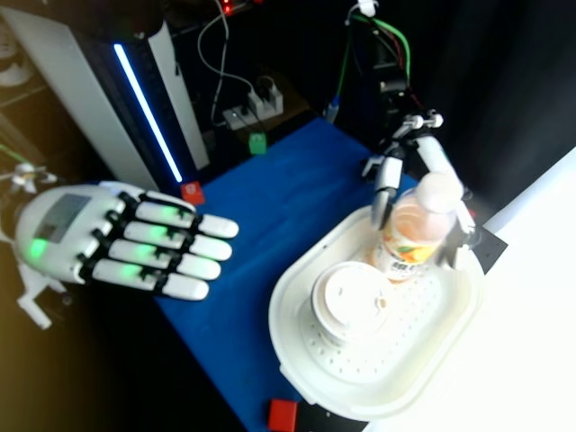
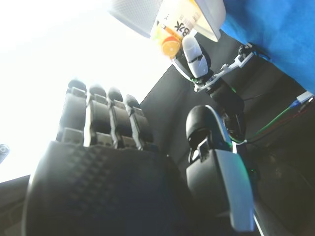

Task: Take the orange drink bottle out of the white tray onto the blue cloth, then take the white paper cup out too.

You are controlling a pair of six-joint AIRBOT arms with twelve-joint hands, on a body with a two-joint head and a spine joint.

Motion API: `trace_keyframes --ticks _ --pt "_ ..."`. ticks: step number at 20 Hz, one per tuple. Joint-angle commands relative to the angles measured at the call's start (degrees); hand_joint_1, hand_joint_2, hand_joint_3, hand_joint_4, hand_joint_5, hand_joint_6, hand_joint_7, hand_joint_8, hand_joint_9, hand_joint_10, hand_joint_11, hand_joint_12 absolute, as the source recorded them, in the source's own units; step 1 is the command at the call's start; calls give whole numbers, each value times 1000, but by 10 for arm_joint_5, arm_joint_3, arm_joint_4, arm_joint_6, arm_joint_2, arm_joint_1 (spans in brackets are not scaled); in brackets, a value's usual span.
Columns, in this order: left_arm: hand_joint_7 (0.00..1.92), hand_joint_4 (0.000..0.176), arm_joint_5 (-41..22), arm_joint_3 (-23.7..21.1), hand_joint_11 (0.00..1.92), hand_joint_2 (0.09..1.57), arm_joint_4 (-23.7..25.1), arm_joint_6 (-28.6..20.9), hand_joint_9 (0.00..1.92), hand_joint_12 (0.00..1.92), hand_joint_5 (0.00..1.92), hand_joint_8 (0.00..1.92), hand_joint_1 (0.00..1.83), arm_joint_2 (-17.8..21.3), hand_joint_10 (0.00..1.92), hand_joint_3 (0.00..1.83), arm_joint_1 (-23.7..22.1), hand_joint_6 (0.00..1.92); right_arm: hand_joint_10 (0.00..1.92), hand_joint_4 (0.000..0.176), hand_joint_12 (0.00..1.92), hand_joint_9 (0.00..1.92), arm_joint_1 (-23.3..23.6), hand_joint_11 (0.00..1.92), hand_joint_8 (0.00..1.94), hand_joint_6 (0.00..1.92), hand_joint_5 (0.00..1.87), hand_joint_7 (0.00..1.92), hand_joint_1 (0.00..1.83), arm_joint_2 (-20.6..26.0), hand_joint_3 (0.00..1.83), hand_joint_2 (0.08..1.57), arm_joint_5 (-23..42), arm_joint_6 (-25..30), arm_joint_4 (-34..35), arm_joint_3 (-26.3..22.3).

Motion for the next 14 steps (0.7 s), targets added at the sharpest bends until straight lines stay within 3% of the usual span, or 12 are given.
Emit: trace_keyframes --ticks 1,3,5,7,8,9,10,12,13,14 --pt "275 0 -65 1 491 1218 -4 -10 397 1921 99 1716 1096 -2 1920 0 1 1888 0 0 0 0 7 0 0 0 0 0 217 0 3 1378 71 -1 2 0" --pt "175 0 -74 1 426 1191 3 -20 307 1921 55 1632 1049 -2 1917 0 0 1784 0 0 0 0 7 0 0 0 0 0 214 0 4 1379 71 -1 2 -1" --pt "107 0 -87 -1 359 1185 11 -33 246 1921 1 1493 1002 1 1827 0 0 1531 0 0 0 0 7 0 0 0 0 0 218 0 3 1379 71 -1 2 -1" --pt "116 0 -104 -10 314 1183 19 -35 225 1921 0 1502 996 8 1782 0 -3 1289 0 0 0 0 7 0 0 0 0 0 193 0 1 1376 71 -1 2 0" --pt "155 5 -115 -17 285 1190 24 -35 235 1921 0 1514 970 14 1753 0 -5 1408 0 0 0 0 7 0 0 0 0 0 215 0 0 1368 71 -1 2 -1" --pt "152 43 -124 -24 204 1187 28 -35 210 1921 0 1525 982 19 1698 0 -7 1584 0 0 0 0 7 0 0 0 0 0 203 0 0 1372 71 -1 2 -1" --pt "117 47 -137 -33 40 1132 34 -35 129 1750 0 1416 937 26 1433 0 -8 1559 0 0 0 0 7 0 0 0 0 0 207 0 0 1373 70 -1 2 -1" --pt "99 19 -160 -53 37 1132 45 -35 133 1774 0 1404 930 41 1465 0 -8 1527 0 0 0 0 7 0 0 0 0 0 210 -1 4 1380 70 -1 3 -1" --pt "84 26 -171 -62 7 1128 51 -35 96 1780 0 1387 915 47 1461 0 -8 1515 0 0 0 0 7 0 0 0 0 0 213 -1 6 1386 70 -1 3 -1" --pt "169 37 -183 -71 77 1158 56 -35 177 1742 64 1393 937 53 1443 4 -8 1583 0 0 0 0 7 0 0 0 0 0 219 -1 10 1395 70 -1 3 -2"
